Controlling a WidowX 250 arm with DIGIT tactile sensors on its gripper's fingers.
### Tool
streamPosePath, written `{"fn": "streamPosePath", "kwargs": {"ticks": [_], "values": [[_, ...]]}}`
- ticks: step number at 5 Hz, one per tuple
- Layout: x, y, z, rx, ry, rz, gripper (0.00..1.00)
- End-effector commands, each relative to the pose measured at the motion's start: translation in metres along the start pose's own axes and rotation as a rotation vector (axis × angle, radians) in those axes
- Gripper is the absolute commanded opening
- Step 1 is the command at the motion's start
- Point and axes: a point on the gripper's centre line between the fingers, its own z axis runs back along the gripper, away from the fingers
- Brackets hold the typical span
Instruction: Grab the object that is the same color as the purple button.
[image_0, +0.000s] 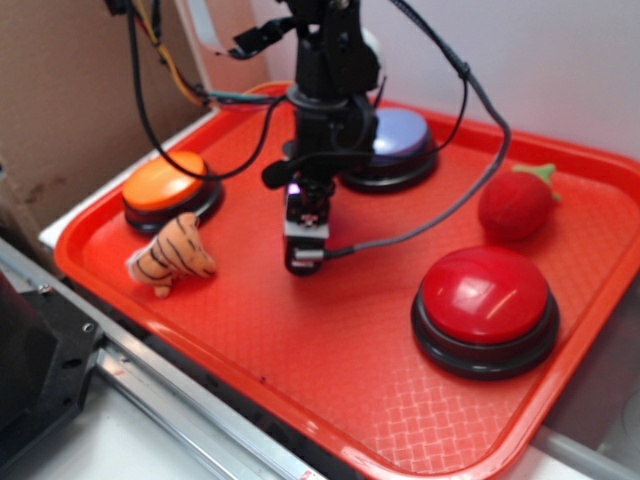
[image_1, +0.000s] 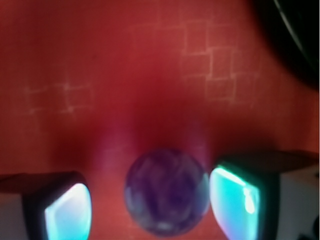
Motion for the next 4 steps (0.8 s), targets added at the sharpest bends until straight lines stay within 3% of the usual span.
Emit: {"fn": "streamPosePath", "kwargs": {"ticks": [1,2,3,4], "values": [[0.001,0.0,-0.003,0.016,-0.021,0.041,0.0],[-0.013,-0.002,0.014,0.036,-0.006,0.102,0.0],[-0.057,-0.013,0.054,0.031,0.028,0.36,0.0],[-0.085,-0.032,0.096,-0.027,-0.025,0.565,0.0]]}}
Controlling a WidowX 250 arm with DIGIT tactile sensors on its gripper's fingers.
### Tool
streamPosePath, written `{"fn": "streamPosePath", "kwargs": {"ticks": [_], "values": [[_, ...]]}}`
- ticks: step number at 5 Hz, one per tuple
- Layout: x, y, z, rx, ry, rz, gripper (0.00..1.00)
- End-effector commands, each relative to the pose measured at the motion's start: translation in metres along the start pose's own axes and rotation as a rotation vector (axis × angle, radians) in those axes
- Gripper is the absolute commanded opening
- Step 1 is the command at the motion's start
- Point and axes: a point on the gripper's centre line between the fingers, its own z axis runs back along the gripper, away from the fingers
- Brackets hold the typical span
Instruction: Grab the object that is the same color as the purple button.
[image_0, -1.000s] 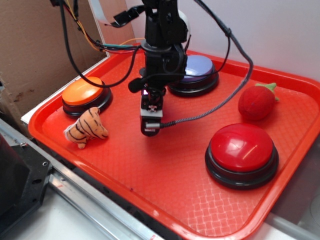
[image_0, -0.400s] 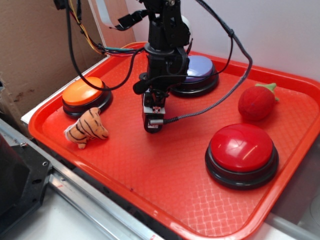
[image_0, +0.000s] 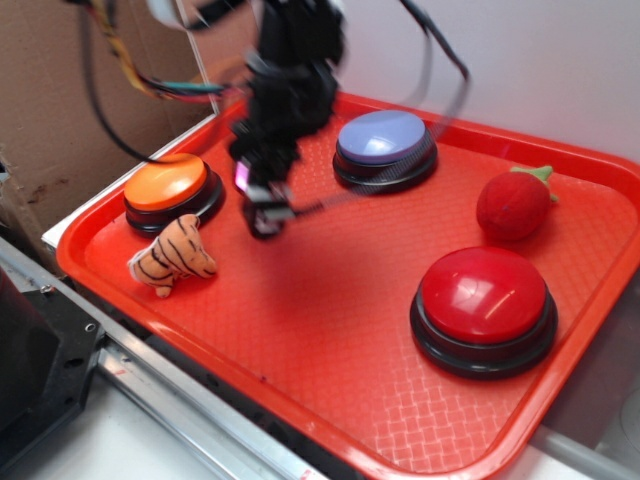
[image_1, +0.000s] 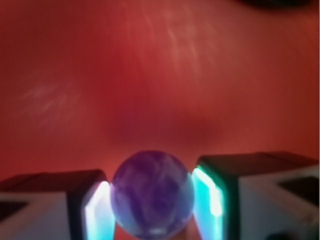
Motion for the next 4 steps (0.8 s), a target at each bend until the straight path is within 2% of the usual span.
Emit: {"fn": "streamPosePath", "kwargs": {"ticks": [1,2,3,4], "values": [[-0.071,-0.012,0.083,-0.062,-0.109,0.317,0.0],[-0.103,-0.01,0.124,-0.05,-0.167,0.409,0.0],[-0.13,-0.006,0.167,-0.047,-0.194,0.457,0.0],[-0.149,0.0,0.202,-0.038,-0.237,0.476,0.2]]}}
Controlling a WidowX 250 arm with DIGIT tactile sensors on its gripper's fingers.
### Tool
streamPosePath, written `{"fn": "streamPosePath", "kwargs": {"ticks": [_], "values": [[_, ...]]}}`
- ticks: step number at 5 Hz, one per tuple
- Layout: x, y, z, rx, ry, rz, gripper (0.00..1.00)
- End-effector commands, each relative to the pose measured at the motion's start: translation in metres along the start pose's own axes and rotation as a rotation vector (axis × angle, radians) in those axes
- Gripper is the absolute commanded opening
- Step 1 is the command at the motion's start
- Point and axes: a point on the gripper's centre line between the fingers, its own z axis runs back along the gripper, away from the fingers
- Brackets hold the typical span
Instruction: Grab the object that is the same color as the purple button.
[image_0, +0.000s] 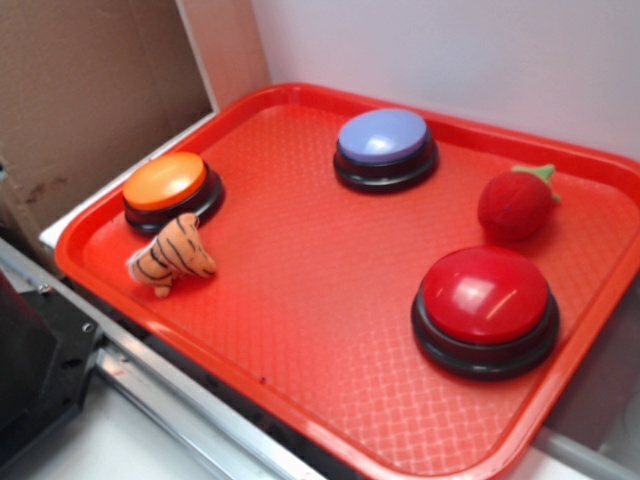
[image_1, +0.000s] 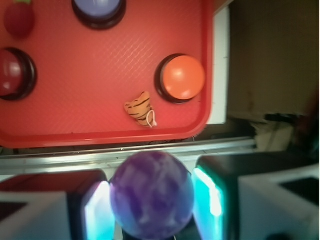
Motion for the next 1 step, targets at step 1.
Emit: {"fn": "streamPosePath", "kwargs": {"ticks": [1], "values": [[-0.0122,-0.0047,0.0341,0.003,-0.083,0.029,0.2]]}}
